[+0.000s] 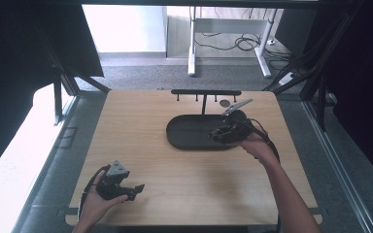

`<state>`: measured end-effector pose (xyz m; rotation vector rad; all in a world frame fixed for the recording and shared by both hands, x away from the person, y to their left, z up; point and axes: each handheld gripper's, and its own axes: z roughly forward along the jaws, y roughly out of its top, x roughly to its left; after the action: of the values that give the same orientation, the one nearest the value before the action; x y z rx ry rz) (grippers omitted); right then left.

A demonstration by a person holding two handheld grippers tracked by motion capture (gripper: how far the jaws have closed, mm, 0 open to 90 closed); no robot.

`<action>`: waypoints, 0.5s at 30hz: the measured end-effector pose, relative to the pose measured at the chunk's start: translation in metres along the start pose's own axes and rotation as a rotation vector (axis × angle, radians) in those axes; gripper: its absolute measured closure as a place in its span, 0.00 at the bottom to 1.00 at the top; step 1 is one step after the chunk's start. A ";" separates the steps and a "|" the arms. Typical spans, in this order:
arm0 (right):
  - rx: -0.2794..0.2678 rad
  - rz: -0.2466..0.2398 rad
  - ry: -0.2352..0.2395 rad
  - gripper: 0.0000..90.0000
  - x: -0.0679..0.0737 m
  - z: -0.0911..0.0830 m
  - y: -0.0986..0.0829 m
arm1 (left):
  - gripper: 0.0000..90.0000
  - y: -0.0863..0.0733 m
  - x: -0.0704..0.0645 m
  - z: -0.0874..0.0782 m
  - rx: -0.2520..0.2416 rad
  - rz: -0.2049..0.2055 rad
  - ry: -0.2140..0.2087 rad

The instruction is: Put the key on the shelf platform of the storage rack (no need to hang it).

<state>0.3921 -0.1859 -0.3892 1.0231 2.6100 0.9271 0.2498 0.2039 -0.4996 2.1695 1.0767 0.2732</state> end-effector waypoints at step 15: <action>-0.009 0.063 -0.037 0.55 -0.024 -0.002 -0.003 | 0.24 0.000 0.000 0.000 -0.001 0.000 -0.002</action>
<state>0.4077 -0.2051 -0.3905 1.1153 2.5546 0.9241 0.2497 0.2038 -0.4993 2.1685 1.0750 0.2719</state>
